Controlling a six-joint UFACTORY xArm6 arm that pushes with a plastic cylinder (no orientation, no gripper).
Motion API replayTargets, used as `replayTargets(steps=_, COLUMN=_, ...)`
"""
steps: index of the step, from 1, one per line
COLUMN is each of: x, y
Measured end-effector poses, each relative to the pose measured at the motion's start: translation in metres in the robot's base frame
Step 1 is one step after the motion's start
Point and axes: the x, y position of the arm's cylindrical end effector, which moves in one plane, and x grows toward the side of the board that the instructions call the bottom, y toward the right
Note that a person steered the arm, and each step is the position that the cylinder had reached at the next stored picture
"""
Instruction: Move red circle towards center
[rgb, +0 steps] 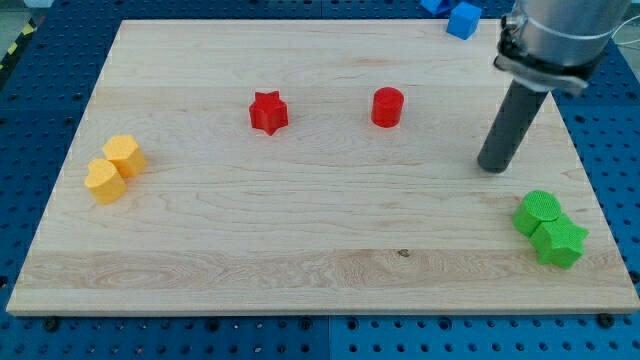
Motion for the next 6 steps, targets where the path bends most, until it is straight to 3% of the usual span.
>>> replayTargets(steps=1, x=-0.040, y=0.005)
replayTargets(steps=2, x=-0.053, y=-0.025)
replayTargets(steps=5, x=-0.084, y=-0.087)
replayTargets(steps=6, x=-0.075, y=-0.113)
